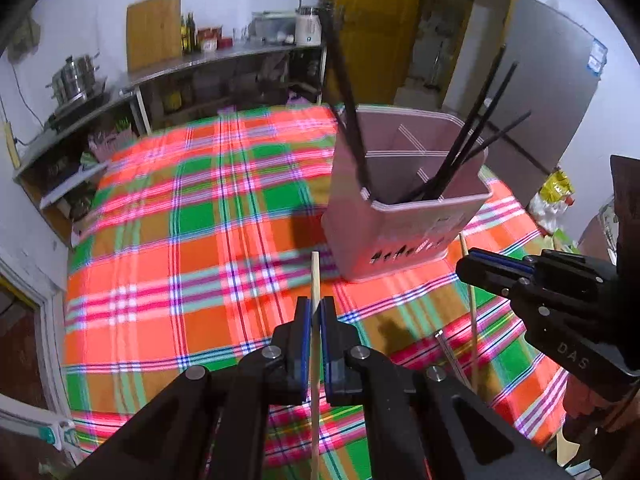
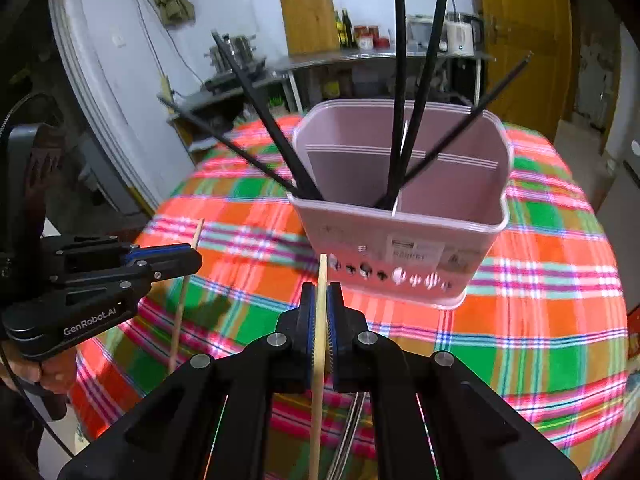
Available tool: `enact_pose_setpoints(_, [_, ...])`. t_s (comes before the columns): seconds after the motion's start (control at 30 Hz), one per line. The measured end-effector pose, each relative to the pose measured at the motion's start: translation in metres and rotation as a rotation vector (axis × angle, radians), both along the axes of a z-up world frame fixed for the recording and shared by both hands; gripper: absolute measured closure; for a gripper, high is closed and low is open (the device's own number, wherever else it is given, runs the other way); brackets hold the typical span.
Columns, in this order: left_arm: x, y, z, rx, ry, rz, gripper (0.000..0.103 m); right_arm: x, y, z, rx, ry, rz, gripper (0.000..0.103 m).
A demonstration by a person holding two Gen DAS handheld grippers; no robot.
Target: Organize utensils
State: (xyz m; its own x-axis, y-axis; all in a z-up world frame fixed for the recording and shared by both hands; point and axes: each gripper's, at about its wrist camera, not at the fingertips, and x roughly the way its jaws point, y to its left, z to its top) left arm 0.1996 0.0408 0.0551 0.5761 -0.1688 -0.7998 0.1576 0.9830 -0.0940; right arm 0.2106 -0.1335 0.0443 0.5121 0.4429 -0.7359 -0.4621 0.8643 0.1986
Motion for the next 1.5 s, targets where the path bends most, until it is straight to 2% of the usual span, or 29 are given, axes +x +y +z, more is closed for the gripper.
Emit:
enact_pose_setpoints(0.23, [-0.01, -0.003, 0.034, -0.014, -0.091, 0.003, 0.099, -0.007, -0.005, 0.035, 0.047, -0.096, -0.013, 0.098])
enact_pose_setpoints(0.47, [-0.021, -0.004, 0.05, -0.033, -0.153, 0.01, 0.099, -0.014, -0.011, 0.046, 0.067, -0.137, -0.019, 0.098])
enact_pose_setpoints(0.77, [-0.042, -0.007, 0.04, -0.049, -0.138, 0.004, 0.099, -0.032, -0.02, 0.047, 0.067, -0.144, -0.012, 0.098])
enact_pose_setpoints(1.13, [-0.055, -0.009, 0.04, -0.02, -0.11, -0.001, 0.099, -0.047, -0.031, 0.051, 0.058, -0.147, -0.021, 0.098])
enact_pose_setpoints(1.33, [-0.054, -0.005, 0.056, -0.051, -0.135, 0.005, 0.099, -0.049, -0.033, 0.062, 0.074, -0.178, -0.026, 0.098])
enact_pose_setpoints(1.5, [-0.049, -0.003, 0.076, -0.109, -0.152, 0.002, 0.099, -0.047, -0.039, 0.076, 0.095, -0.213, -0.036, 0.098])
